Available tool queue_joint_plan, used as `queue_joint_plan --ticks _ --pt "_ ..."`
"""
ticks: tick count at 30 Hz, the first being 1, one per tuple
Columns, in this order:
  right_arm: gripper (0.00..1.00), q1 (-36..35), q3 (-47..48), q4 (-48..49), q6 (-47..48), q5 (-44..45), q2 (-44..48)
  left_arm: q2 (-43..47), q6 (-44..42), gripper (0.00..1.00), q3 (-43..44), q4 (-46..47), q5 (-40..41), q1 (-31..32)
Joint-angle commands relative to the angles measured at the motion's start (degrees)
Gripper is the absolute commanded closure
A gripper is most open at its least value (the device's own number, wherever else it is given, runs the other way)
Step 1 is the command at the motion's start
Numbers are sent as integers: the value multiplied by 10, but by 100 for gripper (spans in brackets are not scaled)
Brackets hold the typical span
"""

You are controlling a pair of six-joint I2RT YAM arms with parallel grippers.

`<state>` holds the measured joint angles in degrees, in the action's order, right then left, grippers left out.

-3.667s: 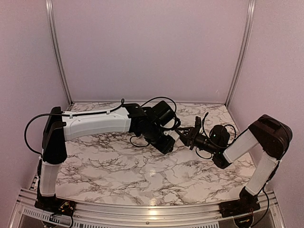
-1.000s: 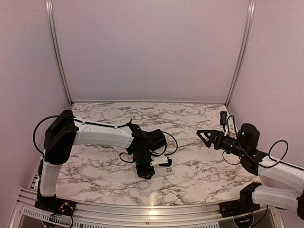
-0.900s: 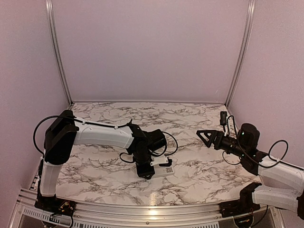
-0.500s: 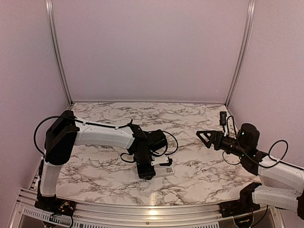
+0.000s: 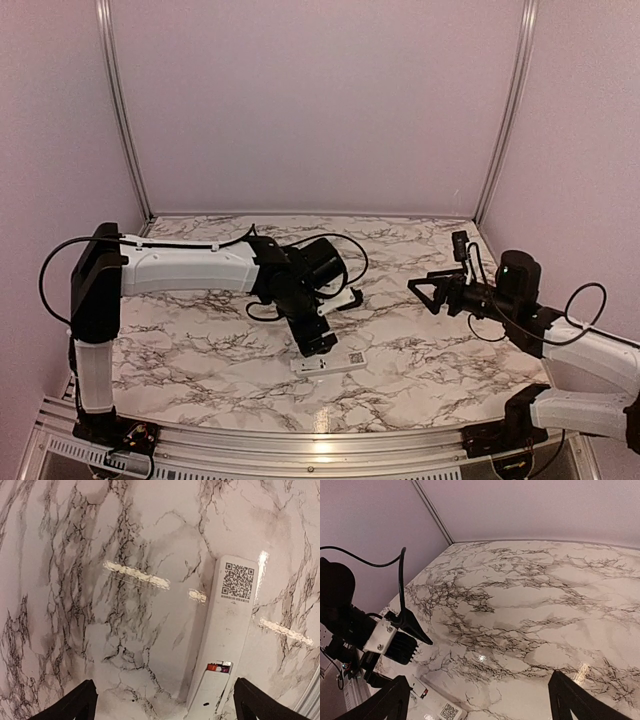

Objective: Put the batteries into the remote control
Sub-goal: Place the remote control without the battery cover at the center of the board, then hold the remote control without the battery cover at the center of the board.

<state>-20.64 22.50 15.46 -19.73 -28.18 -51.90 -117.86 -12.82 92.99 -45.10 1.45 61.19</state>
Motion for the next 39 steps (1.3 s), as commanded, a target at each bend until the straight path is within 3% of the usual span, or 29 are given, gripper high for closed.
queue_joint_plan --ticks 1,5,11,14,19,29,32,39 --pt "7 0 24 -25 54 -40 -31 89 64 1 -17 63 4 -46" --pt "12 -41 45 -39 91 -29 -71 147 137 1 -57 102 -13 -102" --pt "17 -123 105 -76 149 9 -151 266 243 1 -188 237 -25 -171" --pt "18 -150 132 -91 176 8 -191 298 301 1 -220 249 -26 -200" --pt "21 -189 173 -125 223 20 -260 331 317 1 -286 292 -106 -220" --pt "23 -273 220 -194 290 46 -370 352 339 1 -358 336 -135 -226" --pt "26 -282 239 -211 308 64 -409 348 352 1 -371 334 -118 -226" --pt "26 -292 270 -228 335 87 -451 348 378 3 -421 386 -168 -227"
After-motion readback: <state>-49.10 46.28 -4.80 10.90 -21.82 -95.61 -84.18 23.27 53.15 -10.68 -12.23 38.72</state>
